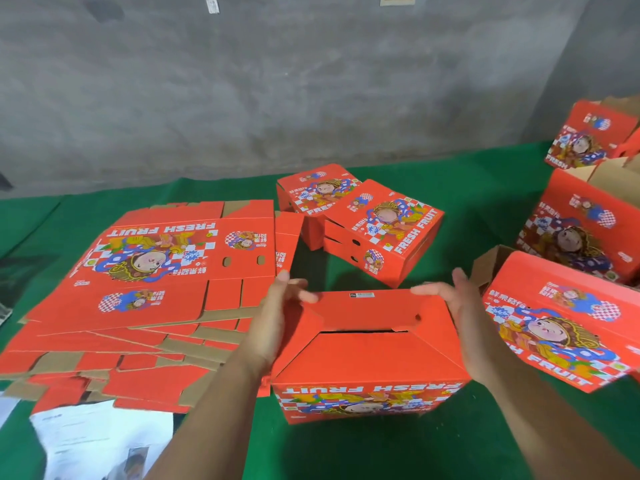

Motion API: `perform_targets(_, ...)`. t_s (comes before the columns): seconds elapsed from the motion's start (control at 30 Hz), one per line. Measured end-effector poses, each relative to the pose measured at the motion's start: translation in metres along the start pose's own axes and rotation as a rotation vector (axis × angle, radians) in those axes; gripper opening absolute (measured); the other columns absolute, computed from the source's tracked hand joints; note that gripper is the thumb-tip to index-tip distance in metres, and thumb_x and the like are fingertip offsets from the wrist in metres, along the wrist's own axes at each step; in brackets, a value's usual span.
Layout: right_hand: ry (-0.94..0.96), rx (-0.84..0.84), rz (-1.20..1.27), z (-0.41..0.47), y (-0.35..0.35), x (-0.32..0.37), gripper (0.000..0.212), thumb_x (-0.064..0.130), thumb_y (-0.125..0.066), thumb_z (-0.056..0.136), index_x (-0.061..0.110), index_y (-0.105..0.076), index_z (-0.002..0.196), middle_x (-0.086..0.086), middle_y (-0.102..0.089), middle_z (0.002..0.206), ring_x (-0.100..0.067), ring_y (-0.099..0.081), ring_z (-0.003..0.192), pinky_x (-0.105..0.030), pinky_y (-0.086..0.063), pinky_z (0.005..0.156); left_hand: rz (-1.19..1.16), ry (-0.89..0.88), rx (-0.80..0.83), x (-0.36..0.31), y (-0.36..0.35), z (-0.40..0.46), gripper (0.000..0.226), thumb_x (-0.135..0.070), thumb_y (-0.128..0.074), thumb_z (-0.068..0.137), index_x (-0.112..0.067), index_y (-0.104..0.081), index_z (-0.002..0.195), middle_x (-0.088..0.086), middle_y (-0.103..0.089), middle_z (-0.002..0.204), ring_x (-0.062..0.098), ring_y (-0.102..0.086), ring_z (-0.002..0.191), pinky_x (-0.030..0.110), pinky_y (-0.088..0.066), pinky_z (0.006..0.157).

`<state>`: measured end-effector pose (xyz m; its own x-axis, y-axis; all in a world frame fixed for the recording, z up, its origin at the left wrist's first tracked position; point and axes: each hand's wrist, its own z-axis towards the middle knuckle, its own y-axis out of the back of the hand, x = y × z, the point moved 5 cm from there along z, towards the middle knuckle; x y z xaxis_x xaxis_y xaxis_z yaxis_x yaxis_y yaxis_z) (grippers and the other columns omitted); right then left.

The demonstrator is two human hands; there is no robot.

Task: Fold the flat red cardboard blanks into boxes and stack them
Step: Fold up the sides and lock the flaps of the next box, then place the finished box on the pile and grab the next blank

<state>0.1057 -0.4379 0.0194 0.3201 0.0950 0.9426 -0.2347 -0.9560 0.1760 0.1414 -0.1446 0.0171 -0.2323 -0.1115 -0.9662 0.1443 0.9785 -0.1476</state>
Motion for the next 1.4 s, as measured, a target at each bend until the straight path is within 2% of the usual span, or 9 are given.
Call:
perform_targets(0.13, 0.2, 0.078, -0.453, -0.014, -0.006, -0.006, 0.057, 0.065, -0.077, 0.068, 0.048, -0.059, 0.12, 0.015, -0.048, 0.121, -0.002, -0.058, 0.109, -0.027, -0.048, 0.091, 0.678, -0.138, 0.023, -0.005, 0.004, 0.003, 0.045, -0.044, -0.085, 0.081, -0.035, -0.066, 0.121, -0.006, -0.043, 0.134, 0.008, -0.047, 0.131, 0.009, -0.035, 0.101)
perform_targets(0.33, 0.257, -0.132, -0.941, -0.015, -0.023, -0.002, 0.083, 0.066, -0.081, 0.07, 0.039, -0.039, 0.136, 0.002, -0.036, 0.131, -0.028, -0.05, 0.12, -0.046, -0.051, 0.092, 1.155, 0.128, -0.245, -0.006, 0.004, 0.0, 0.109, -0.076, -0.075, 0.074, -0.032, -0.021, 0.157, 0.005, -0.051, 0.142, 0.036, -0.058, 0.128, 0.052, -0.051, 0.096)
perform_targets(0.53, 0.278, -0.036, -0.629, -0.017, -0.013, 0.004, 0.043, 0.065, -0.067, 0.084, 0.04, -0.056, 0.118, 0.004, -0.043, 0.12, -0.011, -0.051, 0.101, -0.032, -0.042, 0.096, 0.304, 0.191, -0.234, 0.003, 0.009, -0.002, 0.074, -0.065, -0.065, 0.091, -0.018, -0.048, 0.146, 0.017, -0.065, 0.133, 0.035, -0.065, 0.121, 0.048, -0.051, 0.106)
perform_targets(0.73, 0.444, -0.21, -0.454, -0.022, 0.016, 0.03, 0.018, 0.043, -0.065, 0.097, 0.027, -0.072, 0.096, -0.007, -0.065, 0.108, -0.016, -0.059, 0.11, -0.039, -0.045, 0.101, -0.161, 0.536, 0.008, 0.031, -0.022, -0.021, 0.068, -0.075, -0.038, 0.094, -0.022, -0.075, 0.076, 0.018, -0.076, 0.087, 0.03, -0.075, 0.07, 0.035, -0.06, 0.066)
perform_targets(0.83, 0.484, -0.353, -0.362, -0.031, 0.026, 0.034, 0.011, 0.037, -0.068, 0.095, 0.026, -0.07, 0.095, -0.006, -0.059, 0.111, 0.009, -0.05, 0.104, -0.007, -0.034, 0.092, -0.254, 0.396, -0.002, 0.029, -0.031, -0.02, 0.038, -0.044, -0.05, 0.086, -0.024, -0.066, 0.058, 0.004, -0.067, 0.067, 0.021, -0.065, 0.053, 0.026, -0.055, 0.054)
perform_targets(0.9, 0.5, -0.457, -0.301, -0.035, 0.03, 0.033, 0.015, 0.035, -0.071, 0.093, 0.023, -0.067, 0.101, -0.004, -0.054, 0.115, 0.017, -0.046, 0.102, 0.001, -0.03, 0.087, -0.327, 0.258, -0.036, 0.026, -0.032, -0.012, 0.022, -0.031, -0.059, 0.071, -0.033, -0.071, 0.089, 0.004, -0.074, 0.087, 0.022, -0.07, 0.068, 0.03, -0.058, 0.064)
perform_targets(1.0, 0.359, -0.433, -0.136, -0.029, 0.034, 0.017, 0.045, 0.025, -0.074, 0.091, 0.023, -0.056, 0.132, -0.002, -0.055, 0.127, 0.003, -0.055, 0.107, -0.02, -0.043, 0.099, -0.28, 0.008, -0.089, 0.02, -0.022, -0.003, 0.088, -0.009, -0.057, 0.062, -0.04, -0.048, 0.143, -0.005, -0.072, 0.128, 0.02, -0.071, 0.11, 0.035, -0.057, 0.082)
perform_targets(1.23, 0.125, -0.209, -0.243, -0.01, 0.029, -0.035, 0.038, 0.028, -0.083, 0.085, 0.028, -0.059, 0.114, 0.008, -0.072, 0.102, -0.011, -0.071, 0.087, -0.03, -0.052, 0.069, 0.204, -0.274, 0.079, 0.039, -0.03, 0.004, 0.105, 0.005, -0.052, 0.088, -0.042, 0.004, 0.163, -0.04, -0.05, 0.143, -0.01, -0.056, 0.126, 0.012, -0.049, 0.094)
perform_targets(1.4, 0.081, -0.251, -0.284, 0.02, 0.025, -0.067, 0.044, 0.018, -0.083, 0.085, 0.017, -0.055, 0.118, 0.001, -0.071, 0.105, -0.018, -0.07, 0.092, -0.047, -0.059, 0.083, 0.486, -0.236, -0.303, 0.046, -0.026, 0.018, 0.093, 0.004, -0.054, 0.1, -0.03, 0.002, 0.166, 0.001, -0.036, 0.13, -0.017, -0.039, 0.11, 0.013, -0.033, 0.1)
